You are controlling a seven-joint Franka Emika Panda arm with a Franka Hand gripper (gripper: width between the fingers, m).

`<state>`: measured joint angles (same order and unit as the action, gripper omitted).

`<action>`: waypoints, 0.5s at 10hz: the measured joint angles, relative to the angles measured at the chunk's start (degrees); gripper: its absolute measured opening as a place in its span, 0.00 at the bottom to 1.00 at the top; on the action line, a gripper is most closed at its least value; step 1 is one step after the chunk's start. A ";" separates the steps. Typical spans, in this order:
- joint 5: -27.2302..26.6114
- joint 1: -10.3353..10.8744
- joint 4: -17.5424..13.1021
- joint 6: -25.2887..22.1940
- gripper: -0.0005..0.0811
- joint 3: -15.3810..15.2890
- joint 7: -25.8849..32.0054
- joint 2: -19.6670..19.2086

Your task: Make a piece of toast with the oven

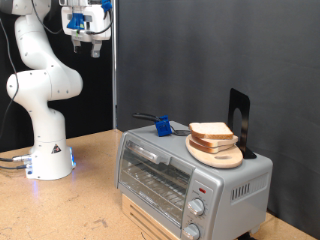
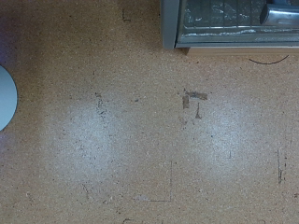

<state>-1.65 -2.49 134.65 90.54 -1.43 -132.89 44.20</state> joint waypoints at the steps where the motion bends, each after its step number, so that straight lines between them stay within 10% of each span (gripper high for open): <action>1: -0.24 0.00 0.00 0.22 0.84 0.00 1.12 -0.01; 5: -3.43 4.66 0.05 6.76 0.84 3.51 24.35 -0.87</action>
<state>-5.09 2.16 134.70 97.30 2.08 -108.55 43.34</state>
